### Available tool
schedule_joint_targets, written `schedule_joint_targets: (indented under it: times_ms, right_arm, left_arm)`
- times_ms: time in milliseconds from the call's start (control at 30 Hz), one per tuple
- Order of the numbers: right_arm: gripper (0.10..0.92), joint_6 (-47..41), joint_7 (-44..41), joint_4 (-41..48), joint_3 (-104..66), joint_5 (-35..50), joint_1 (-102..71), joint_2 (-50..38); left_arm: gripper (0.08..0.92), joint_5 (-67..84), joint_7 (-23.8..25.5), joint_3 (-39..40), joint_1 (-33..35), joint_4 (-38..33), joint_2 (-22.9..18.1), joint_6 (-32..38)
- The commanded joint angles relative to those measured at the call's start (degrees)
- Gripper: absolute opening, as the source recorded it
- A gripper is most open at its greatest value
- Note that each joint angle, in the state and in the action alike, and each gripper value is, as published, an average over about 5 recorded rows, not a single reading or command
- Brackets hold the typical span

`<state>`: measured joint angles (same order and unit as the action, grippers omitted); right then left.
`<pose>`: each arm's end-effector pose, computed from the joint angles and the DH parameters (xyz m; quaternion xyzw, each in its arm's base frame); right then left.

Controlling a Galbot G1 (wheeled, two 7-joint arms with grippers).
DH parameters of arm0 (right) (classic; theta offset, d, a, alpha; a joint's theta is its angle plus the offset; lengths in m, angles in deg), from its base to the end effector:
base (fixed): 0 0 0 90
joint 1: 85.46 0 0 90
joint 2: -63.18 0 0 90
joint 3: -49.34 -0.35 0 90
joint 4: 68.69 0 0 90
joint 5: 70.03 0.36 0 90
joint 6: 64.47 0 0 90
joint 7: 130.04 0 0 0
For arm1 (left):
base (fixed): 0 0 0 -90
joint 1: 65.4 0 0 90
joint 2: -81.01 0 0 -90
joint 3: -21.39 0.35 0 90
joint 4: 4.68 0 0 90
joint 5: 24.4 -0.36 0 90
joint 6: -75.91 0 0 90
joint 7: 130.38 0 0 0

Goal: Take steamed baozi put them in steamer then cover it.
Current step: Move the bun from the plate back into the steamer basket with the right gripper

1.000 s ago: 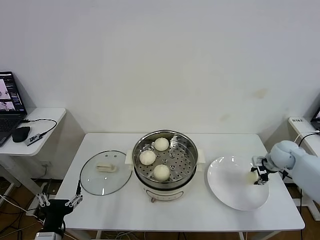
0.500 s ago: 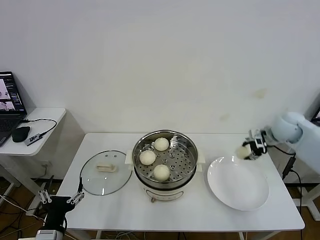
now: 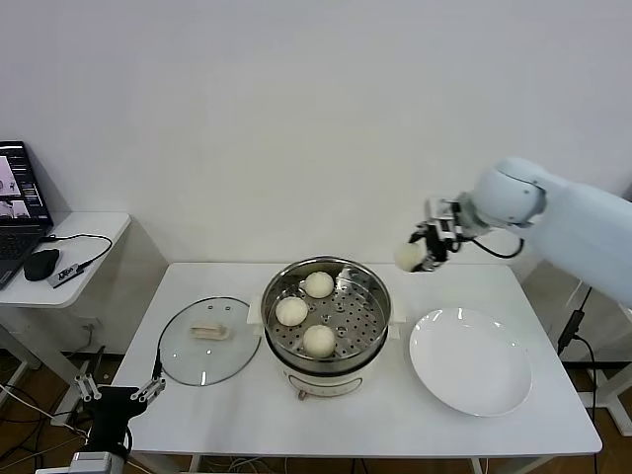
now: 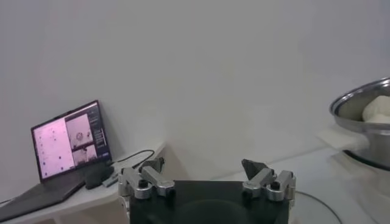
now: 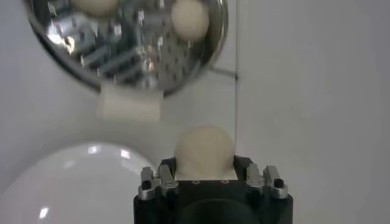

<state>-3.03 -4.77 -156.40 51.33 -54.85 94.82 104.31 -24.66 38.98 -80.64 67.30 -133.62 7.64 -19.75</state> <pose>0.5105 -0.0380 -0.0100 0.4611 -0.6270 0.5583 0.2874 0.1322 0.0913 -0.2606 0.0843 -0.9780 -0.1847 0.0487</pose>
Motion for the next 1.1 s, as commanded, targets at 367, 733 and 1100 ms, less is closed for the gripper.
schedule_joint_targets:
  times_ms: [367,733,1100]
  right_arm:
    - [0.594,-9.65,6.77,1.55,8.94,8.75,-3.12,17.12]
    - [0.594,-10.17,6.35,5.52,9.72,5.13,-5.69,19.89]
    - [0.594,-10.11,6.28,6.46,9.49,3.31,-6.3,19.74]
  left_arm:
    - [0.823,0.4,-0.07,-0.96,-0.1,0.67,-0.14,0.04]
    - [0.823,0.85,-0.06,-1.07,-0.81,1.36,0.02,0.09]
    - [0.823,1.2,-0.06,-1.64,-0.87,1.81,0.34,0.2]
